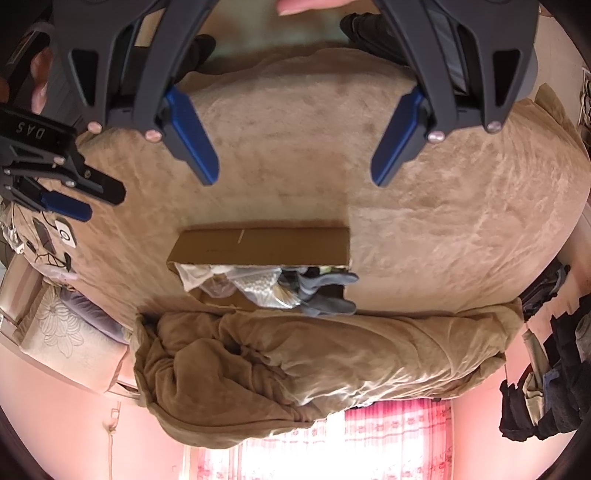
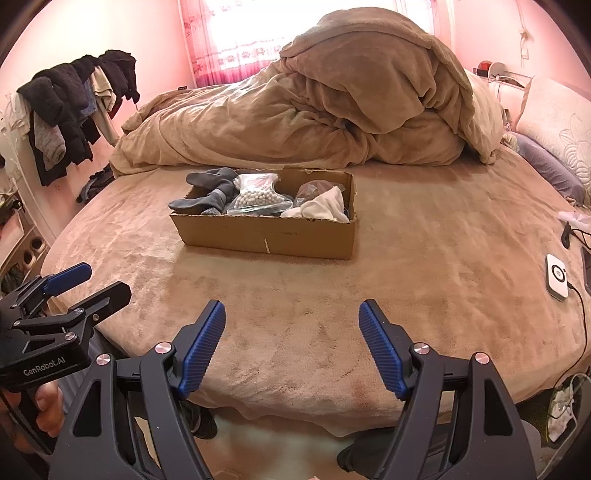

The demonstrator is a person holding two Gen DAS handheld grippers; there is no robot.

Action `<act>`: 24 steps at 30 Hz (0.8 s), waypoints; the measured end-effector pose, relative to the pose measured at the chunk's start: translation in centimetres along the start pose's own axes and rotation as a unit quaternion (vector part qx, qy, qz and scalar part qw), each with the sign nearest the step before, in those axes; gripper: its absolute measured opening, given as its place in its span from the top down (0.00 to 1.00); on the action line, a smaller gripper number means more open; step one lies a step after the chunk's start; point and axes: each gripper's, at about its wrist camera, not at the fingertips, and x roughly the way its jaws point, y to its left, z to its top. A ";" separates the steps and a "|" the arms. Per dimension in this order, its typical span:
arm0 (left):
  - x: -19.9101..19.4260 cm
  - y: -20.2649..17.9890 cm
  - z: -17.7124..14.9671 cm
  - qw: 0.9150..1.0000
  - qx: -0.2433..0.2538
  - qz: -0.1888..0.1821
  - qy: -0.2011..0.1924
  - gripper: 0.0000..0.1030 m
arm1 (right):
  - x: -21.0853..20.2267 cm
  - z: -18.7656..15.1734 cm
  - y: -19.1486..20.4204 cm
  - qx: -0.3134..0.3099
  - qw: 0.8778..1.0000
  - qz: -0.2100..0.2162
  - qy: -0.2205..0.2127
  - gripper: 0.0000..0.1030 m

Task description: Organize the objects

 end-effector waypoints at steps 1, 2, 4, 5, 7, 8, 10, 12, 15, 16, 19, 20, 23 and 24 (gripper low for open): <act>-0.1 0.0 0.0 1.000 -0.001 0.001 -0.001 0.17 | 0.0 0.0 0.0 0.000 1.000 0.000 0.000 0.25; -0.2 0.1 0.0 1.000 -0.003 0.002 -0.002 0.17 | 0.0 0.0 0.0 0.000 1.000 0.000 0.000 0.25; -0.4 0.1 -0.1 1.000 -0.004 0.002 -0.004 0.17 | 0.0 0.0 0.1 0.000 1.000 -0.001 0.001 0.25; -0.4 0.2 -0.1 1.000 -0.004 0.002 -0.003 0.17 | 0.0 0.0 0.1 -0.001 1.000 -0.002 0.002 0.25; -0.4 0.2 -0.1 1.000 -0.006 0.001 -0.003 0.17 | 0.0 0.0 0.3 -0.001 1.000 -0.003 0.001 0.25; -0.4 0.2 -0.1 1.000 -0.006 0.001 -0.003 0.17 | 0.0 0.0 0.4 -0.002 1.000 -0.003 0.002 0.25; -0.4 0.3 -0.1 1.000 -0.006 0.000 -0.004 0.17 | 0.0 0.0 0.5 -0.003 1.000 -0.003 0.001 0.25; -0.4 0.5 -0.1 1.000 -0.007 -0.001 -0.005 0.17 | 0.0 0.0 0.4 -0.003 1.000 -0.004 0.001 0.25; -0.4 0.6 -0.1 1.000 -0.009 -0.001 -0.005 0.17 | 0.1 0.0 0.4 -0.003 1.000 -0.005 0.001 0.25; -0.4 0.6 -0.1 1.000 -0.009 -0.002 -0.005 0.17 | 0.1 0.1 0.4 -0.003 1.000 -0.006 0.001 0.25; -0.4 0.6 -0.1 1.000 -0.009 -0.001 -0.005 0.17 | 0.1 0.1 0.3 -0.002 1.000 -0.008 0.002 0.25; -0.4 0.6 -0.1 1.000 -0.009 -0.001 -0.005 0.17 | 0.2 0.2 0.2 -0.002 1.000 -0.009 0.002 0.25; -0.2 0.7 0.0 1.000 -0.008 -0.003 -0.003 0.17 | 0.3 0.2 0.2 -0.002 1.000 -0.009 0.003 0.25; -0.2 0.7 0.0 1.000 -0.007 -0.004 -0.003 0.17 | 0.3 0.2 0.1 -0.002 1.000 -0.009 0.004 0.25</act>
